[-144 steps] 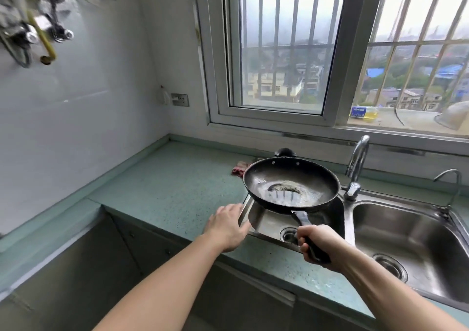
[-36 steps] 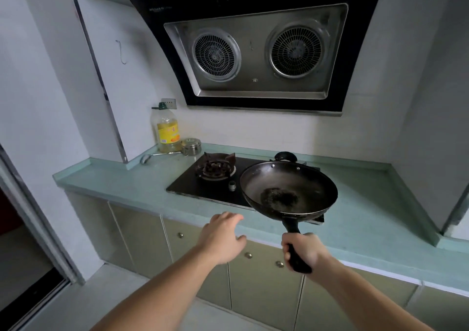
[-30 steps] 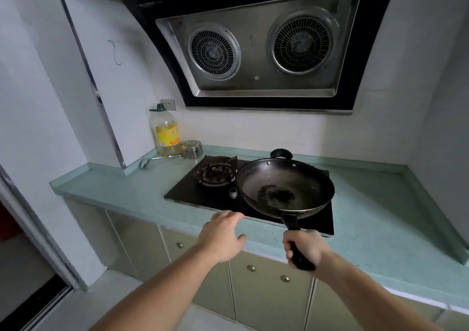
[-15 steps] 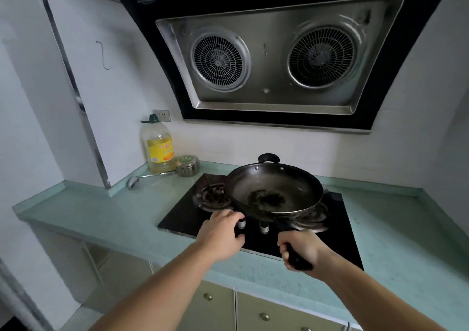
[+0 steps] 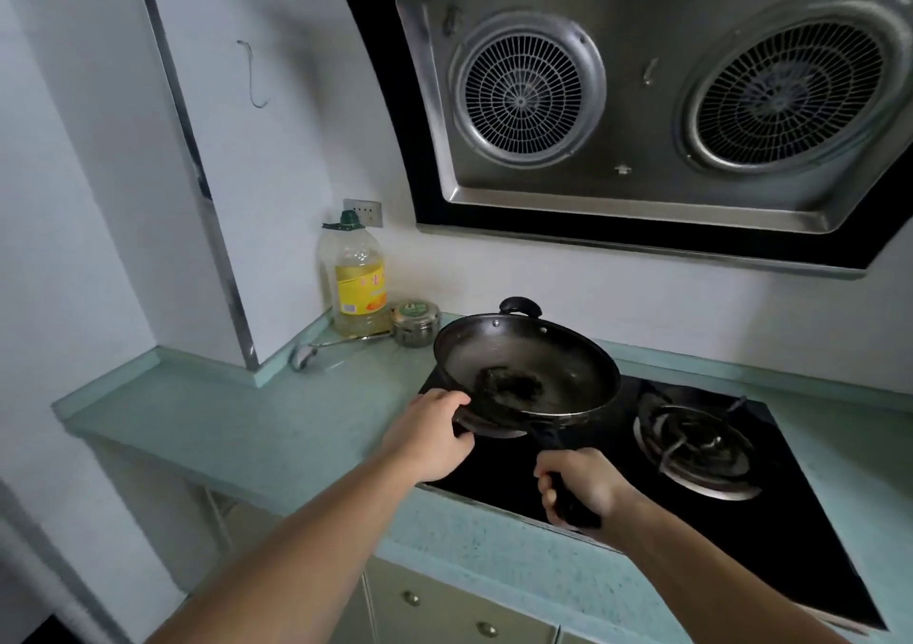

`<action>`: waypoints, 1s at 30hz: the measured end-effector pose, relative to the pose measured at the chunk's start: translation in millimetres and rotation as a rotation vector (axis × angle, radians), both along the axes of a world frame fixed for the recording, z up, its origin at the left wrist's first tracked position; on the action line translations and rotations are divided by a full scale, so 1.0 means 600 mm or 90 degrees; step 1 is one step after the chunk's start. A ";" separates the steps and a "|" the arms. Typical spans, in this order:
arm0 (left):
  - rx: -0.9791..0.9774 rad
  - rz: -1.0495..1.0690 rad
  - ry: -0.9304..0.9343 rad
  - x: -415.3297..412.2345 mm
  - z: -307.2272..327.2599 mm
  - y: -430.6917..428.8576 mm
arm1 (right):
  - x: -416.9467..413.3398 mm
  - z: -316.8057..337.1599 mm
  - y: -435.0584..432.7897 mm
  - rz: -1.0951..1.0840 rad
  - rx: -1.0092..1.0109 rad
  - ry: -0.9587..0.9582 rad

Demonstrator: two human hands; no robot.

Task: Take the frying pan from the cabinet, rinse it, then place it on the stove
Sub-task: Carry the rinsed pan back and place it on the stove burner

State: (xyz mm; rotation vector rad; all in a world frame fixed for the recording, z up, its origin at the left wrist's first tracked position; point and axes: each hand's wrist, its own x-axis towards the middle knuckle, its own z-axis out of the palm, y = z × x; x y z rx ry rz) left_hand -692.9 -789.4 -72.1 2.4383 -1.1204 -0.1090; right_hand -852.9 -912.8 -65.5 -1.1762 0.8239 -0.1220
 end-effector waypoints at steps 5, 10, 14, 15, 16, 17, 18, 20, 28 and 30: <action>0.024 0.029 0.018 0.048 -0.015 0.000 | 0.058 -0.018 -0.017 0.040 -0.026 0.042; 0.042 0.039 0.032 0.086 -0.028 -0.013 | 0.098 -0.028 -0.039 0.061 -0.021 0.037; 0.057 0.039 0.041 0.101 -0.041 -0.025 | 0.116 -0.035 -0.058 0.079 -0.047 0.037; 0.061 0.041 0.042 0.104 -0.044 -0.028 | 0.118 -0.037 -0.063 0.084 -0.058 0.045; 0.063 0.042 0.044 0.107 -0.047 -0.031 | 0.119 -0.040 -0.069 0.089 -0.067 0.054; 0.066 0.043 0.047 0.111 -0.049 -0.033 | 0.120 -0.044 -0.076 0.093 -0.074 0.062; 0.067 0.043 0.051 0.115 -0.051 -0.036 | 0.120 -0.048 -0.082 0.095 -0.079 0.068; 0.068 0.043 0.057 0.121 -0.056 -0.042 | 0.122 -0.056 -0.092 0.097 -0.084 0.078; 0.084 0.029 0.070 0.129 -0.079 -0.076 | 0.124 -0.067 -0.127 0.117 -0.085 0.101; 0.095 0.025 0.078 0.124 -0.086 -0.084 | 0.119 -0.074 -0.131 0.127 -0.083 0.106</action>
